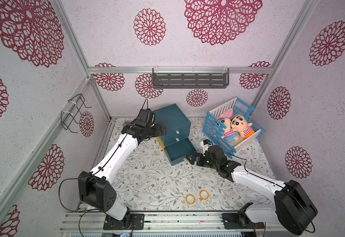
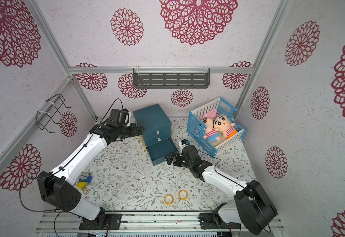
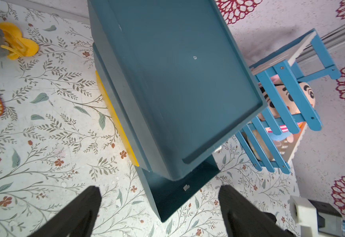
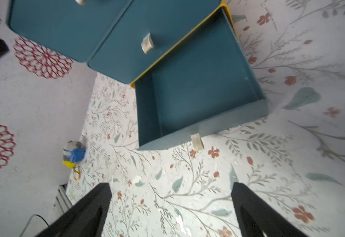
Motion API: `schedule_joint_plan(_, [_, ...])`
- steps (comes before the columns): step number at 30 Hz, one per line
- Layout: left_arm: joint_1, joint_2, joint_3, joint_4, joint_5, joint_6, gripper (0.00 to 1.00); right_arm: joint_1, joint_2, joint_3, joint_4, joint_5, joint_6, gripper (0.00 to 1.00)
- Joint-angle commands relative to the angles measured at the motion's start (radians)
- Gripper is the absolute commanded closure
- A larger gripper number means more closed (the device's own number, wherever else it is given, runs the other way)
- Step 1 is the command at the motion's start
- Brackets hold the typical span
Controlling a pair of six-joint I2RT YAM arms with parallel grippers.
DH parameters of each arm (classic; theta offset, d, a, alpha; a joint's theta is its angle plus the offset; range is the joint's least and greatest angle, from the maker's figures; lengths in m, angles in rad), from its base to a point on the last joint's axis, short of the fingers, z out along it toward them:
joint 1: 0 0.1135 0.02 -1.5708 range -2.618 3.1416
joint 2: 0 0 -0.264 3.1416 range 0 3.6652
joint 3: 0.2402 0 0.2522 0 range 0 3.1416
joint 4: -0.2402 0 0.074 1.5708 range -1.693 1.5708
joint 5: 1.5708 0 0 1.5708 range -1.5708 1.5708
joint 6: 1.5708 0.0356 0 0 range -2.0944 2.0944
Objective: Place the transparent tape into the drawer according to color
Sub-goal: Open the drawer in the storage box, then pick up the tape at the center of the board.
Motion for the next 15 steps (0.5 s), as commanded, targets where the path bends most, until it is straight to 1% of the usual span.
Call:
schedule_joint_plan(1, [0.009,-0.069,-0.073,0.067,0.047,-0.031,0.03,-0.003,-0.049,0.045,-0.270,-0.014,-0.141,0.01])
schedule_joint_plan(5, [0.006,-0.135,-0.199,0.100,0.109,-0.072,0.03,-0.003,-0.072,0.065,-0.457,0.014,-0.204,0.01])
schedule_joint_plan(7, [0.001,-0.164,-0.254,0.104,0.122,-0.087,0.03,-0.001,-0.086,0.063,-0.525,0.033,-0.221,0.01])
schedule_joint_plan(10, [-0.009,-0.205,-0.332,0.102,0.118,-0.090,0.03,-0.002,-0.108,0.054,-0.616,0.051,-0.238,0.01])
schedule_joint_plan(13, [-0.024,-0.222,-0.373,0.075,0.099,-0.086,0.03,0.005,-0.128,0.041,-0.690,0.069,-0.239,0.02])
schedule_joint_plan(15, [-0.040,-0.223,-0.393,0.060,0.076,-0.078,0.03,0.027,-0.130,0.040,-0.720,0.072,-0.222,0.06])
